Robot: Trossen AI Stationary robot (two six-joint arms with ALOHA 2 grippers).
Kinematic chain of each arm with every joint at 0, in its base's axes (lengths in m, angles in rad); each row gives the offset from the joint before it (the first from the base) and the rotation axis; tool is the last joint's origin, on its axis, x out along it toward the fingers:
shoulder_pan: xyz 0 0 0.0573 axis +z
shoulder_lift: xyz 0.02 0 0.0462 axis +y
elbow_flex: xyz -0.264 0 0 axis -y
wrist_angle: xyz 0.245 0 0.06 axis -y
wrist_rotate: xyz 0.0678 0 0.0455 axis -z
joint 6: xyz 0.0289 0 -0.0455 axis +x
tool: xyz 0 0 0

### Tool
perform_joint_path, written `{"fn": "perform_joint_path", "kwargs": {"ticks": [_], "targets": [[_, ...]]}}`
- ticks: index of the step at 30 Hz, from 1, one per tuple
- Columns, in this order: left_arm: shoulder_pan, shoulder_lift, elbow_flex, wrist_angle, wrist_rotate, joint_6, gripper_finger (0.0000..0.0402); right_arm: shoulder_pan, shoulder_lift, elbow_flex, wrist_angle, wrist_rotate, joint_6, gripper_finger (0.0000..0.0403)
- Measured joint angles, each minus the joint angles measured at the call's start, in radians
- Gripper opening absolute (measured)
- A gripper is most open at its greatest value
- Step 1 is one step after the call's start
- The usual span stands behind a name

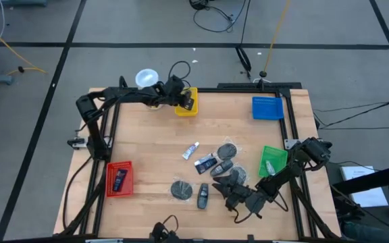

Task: Pick & Place Travel size toiletries
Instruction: Put the hairbrush into the yellow bin, then put the deodorant into the blue bin

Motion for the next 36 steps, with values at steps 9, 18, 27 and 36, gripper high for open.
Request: {"fn": "perform_joint_path", "kwargs": {"ticks": [9,18,27,36], "targets": [[0.025,0.007,0.0,0.031,0.018,-0.007,0.01,-0.001,0.0,-0.004,0.001,-0.001,0.001,0.018],[0.075,-0.064,0.0,0.06,0.036,0.005,0.0235,0.0,0.0,-0.004,0.001,-0.001,0.002,0.0177],[-0.125,-0.217,0.001,0.059,-0.005,0.13,0.0252,-0.007,0.0,-0.004,0.001,-0.002,0.024,0.0174],[-0.322,-0.191,0.0,-0.23,-0.59,0.126,0.0199,-0.007,0.0,-0.004,0.001,-0.003,0.058,0.0175]]}}
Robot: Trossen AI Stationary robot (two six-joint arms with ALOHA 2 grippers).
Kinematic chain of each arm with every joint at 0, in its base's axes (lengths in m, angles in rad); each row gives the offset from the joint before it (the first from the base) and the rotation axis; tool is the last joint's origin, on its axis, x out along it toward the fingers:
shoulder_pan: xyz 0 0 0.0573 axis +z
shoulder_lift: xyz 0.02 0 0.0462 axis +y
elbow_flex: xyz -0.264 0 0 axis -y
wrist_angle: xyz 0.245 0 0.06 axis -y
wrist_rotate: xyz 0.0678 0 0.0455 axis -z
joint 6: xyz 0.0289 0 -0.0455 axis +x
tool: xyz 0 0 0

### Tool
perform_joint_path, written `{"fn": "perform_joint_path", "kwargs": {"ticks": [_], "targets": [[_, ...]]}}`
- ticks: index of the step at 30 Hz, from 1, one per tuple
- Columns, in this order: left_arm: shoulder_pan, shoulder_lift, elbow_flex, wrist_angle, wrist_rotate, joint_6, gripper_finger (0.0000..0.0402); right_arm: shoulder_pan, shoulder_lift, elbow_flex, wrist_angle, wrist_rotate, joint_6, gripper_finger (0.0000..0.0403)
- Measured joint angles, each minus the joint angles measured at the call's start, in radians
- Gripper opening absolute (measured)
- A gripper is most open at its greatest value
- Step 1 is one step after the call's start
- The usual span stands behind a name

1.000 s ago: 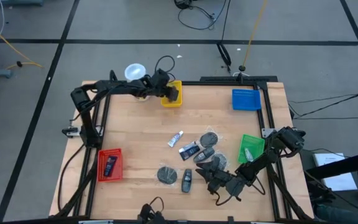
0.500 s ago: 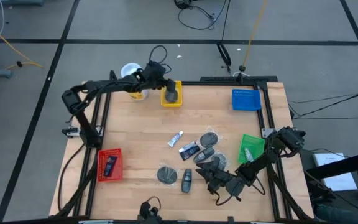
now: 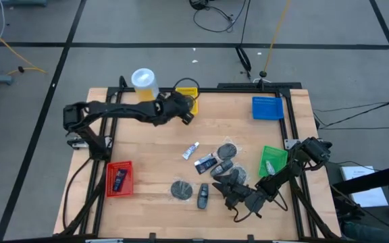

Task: Pick & Place Travel size toiletries
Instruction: Put the deodorant into the blue bin

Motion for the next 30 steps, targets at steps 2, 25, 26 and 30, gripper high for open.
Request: {"fn": "perform_joint_path", "kwargs": {"ticks": [2,25,26,30], "targets": [[0.01,0.029,0.0,-0.018,-0.068,-0.029,0.0184,0.0,0.0,0.0,0.0,0.0,0.0,0.0173],[0.222,0.186,-0.008,-0.181,-0.266,-0.123,0.0122,0.0,0.0,0.0,-0.001,0.002,0.006,0.0169],[0.222,0.186,-0.008,-0.188,-0.267,-0.123,0.0122,0.0,0.0,0.0,-0.001,0.002,0.005,0.017],[0.221,0.18,-0.008,-0.206,-0.286,-0.112,0.0122,0.0,0.0,0.0,-0.001,0.001,0.005,0.017]]}}
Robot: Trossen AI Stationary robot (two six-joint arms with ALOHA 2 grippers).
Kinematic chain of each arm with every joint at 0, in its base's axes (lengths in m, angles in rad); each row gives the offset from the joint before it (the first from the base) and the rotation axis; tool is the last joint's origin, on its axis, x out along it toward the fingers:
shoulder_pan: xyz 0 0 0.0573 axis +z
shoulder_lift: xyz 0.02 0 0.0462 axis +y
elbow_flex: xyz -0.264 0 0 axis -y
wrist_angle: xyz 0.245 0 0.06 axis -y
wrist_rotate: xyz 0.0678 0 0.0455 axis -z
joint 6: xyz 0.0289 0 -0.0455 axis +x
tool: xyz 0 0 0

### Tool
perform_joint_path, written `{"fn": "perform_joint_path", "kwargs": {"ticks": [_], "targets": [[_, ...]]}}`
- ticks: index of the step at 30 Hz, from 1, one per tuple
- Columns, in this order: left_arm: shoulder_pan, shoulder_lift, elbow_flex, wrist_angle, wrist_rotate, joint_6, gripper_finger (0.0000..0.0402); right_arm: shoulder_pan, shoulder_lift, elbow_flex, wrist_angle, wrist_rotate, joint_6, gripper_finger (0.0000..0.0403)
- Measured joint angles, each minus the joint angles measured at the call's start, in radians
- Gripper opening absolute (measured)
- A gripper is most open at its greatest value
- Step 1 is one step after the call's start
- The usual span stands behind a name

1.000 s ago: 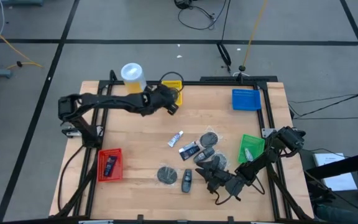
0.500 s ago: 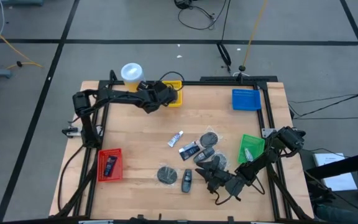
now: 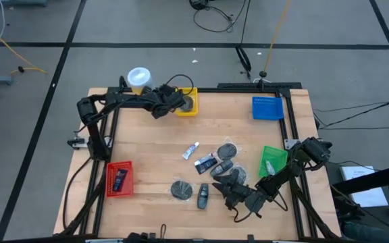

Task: Pick & Place Travel size toiletries
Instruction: Put the deodorant into the blue bin

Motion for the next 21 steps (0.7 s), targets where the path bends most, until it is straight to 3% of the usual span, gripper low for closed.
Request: {"fn": "perform_joint_path", "kwargs": {"ticks": [11,21], "targets": [[-0.03,0.0,0.0,-0.076,-0.035,-0.048,0.0122,0.002,0.0,0.0,0.0,0.0,0.013,0.0171],[-0.349,0.0,-0.001,0.006,-0.026,-0.107,0.0122,0.001,-0.033,-0.001,-0.003,0.048,0.11,0.0171]]}}
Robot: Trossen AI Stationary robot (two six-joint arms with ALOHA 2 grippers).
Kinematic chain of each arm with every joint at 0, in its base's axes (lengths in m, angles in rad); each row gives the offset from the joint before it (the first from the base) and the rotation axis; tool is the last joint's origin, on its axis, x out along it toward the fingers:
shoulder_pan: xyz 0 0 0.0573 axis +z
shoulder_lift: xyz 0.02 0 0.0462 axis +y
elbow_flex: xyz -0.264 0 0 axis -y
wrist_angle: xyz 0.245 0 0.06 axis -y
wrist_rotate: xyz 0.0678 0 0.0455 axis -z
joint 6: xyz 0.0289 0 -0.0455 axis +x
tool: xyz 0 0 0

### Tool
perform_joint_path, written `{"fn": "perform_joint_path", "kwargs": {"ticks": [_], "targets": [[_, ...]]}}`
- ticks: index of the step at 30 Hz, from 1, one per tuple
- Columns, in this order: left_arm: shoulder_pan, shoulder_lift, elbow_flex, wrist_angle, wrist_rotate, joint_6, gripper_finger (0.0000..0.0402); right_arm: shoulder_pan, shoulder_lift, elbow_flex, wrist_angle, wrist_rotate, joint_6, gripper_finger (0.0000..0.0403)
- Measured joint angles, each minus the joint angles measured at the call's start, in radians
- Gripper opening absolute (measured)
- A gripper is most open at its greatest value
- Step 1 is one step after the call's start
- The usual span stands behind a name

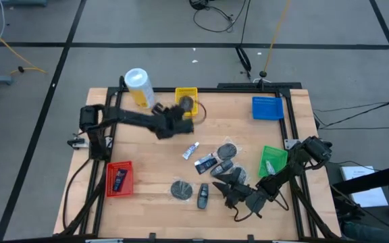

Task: Pick & Place Travel size toiletries
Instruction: Put the deodorant into the blue bin

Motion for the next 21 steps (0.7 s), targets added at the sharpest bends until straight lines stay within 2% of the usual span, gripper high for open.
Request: {"fn": "perform_joint_path", "kwargs": {"ticks": [5,7,9,12,16,17,18,21], "targets": [[-0.187,0.0,0.0,0.18,0.009,0.127,0.0122,0.023,-0.155,-0.027,0.003,0.181,0.004,0.0171],[-0.253,0.0,0.0,0.244,0.048,0.188,0.0122,0.037,-0.248,-0.068,-0.021,0.191,0.076,0.0171],[-0.311,0.0,0.0,0.287,0.113,0.235,0.0122,0.047,-0.362,-0.123,-0.105,0.157,0.199,0.0171],[-0.389,0.0,0.0,0.326,0.168,0.271,0.0122,0.037,-0.551,-0.212,-0.295,0.003,0.434,0.0171],[-0.473,0.0,0.0,0.365,0.17,0.294,0.0122,-0.087,-0.79,-0.3,-0.515,-0.408,0.759,0.0171],[-0.487,0.0,0.0,0.373,0.169,0.295,0.0122,-0.124,-0.825,-0.318,-0.542,-0.478,0.801,0.0171],[-0.499,0.0,0.0,0.379,0.167,0.294,0.0122,-0.16,-0.847,-0.334,-0.555,-0.526,0.829,0.0171],[-0.518,0.0,0.0,0.372,0.143,0.287,0.0122,-0.264,-0.879,-0.364,-0.575,-0.57,0.852,0.0171]]}}
